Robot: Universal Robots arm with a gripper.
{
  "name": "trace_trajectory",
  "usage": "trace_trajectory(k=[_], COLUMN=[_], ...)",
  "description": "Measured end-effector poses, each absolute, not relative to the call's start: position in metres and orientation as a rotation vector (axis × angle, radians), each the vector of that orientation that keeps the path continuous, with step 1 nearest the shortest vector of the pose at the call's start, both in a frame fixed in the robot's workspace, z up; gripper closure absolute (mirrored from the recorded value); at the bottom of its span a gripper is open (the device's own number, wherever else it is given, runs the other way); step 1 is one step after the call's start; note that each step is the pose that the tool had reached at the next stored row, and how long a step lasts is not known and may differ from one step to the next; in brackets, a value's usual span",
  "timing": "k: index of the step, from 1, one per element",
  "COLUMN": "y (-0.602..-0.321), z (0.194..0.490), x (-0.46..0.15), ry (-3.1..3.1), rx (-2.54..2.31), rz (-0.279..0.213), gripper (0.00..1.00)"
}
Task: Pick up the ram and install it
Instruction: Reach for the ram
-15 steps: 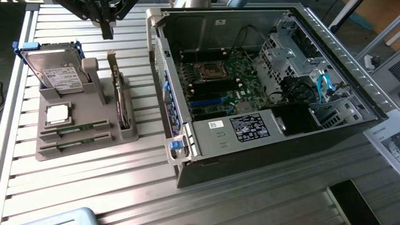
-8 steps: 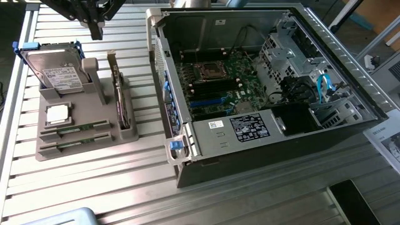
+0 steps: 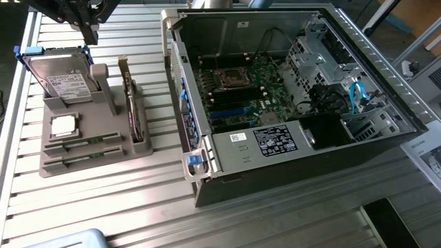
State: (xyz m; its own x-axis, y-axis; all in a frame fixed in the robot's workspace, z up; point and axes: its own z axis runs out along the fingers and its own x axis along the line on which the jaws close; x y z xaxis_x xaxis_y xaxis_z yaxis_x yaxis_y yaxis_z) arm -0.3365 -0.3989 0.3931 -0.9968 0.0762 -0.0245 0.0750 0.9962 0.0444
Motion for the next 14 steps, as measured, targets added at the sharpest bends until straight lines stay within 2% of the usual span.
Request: trace_trajectory(k=[14], y=[-0.399], z=[0.393], x=[-0.35], ry=[3.113], rx=[0.118], rz=[0.068], gripper=[0.89])
